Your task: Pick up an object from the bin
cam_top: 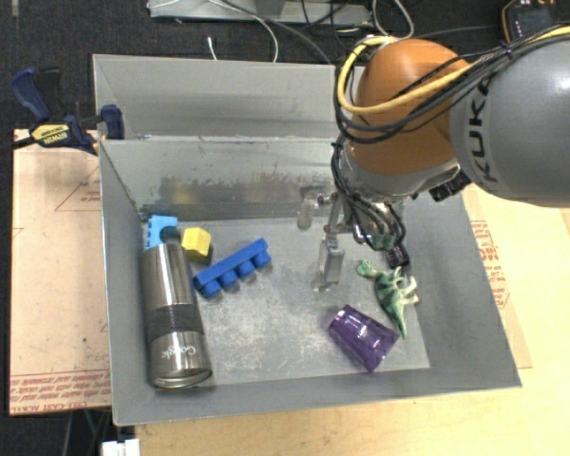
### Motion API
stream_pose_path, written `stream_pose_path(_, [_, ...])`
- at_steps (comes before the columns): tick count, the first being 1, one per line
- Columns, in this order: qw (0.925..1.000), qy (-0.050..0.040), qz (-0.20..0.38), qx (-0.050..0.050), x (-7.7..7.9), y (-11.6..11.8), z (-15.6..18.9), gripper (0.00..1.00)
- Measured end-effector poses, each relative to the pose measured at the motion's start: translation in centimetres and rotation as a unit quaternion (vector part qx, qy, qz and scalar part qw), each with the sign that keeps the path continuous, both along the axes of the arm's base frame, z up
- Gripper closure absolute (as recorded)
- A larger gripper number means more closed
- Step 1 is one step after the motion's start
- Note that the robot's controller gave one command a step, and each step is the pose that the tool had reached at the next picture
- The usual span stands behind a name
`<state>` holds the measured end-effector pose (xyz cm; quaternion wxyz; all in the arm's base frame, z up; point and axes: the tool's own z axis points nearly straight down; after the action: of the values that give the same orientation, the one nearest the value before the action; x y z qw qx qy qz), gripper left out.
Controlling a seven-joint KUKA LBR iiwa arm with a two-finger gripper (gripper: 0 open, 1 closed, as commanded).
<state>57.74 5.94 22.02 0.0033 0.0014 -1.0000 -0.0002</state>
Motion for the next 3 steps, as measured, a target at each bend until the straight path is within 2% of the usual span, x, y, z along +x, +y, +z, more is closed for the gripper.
stream_pose_path(1, [1.0000, -0.0040, -0.001, 0.000, 0.1, 0.0, 0.5, 0.00])
stream_pose_path(2, [0.9943, -0.0049, 0.106, 0.001, 1.7, 7.1, -10.7, 0.00])
stream_pose_path(3, [0.9899, -0.0116, 0.142, 0.000, 2.4, 10.0, -8.2, 0.00])
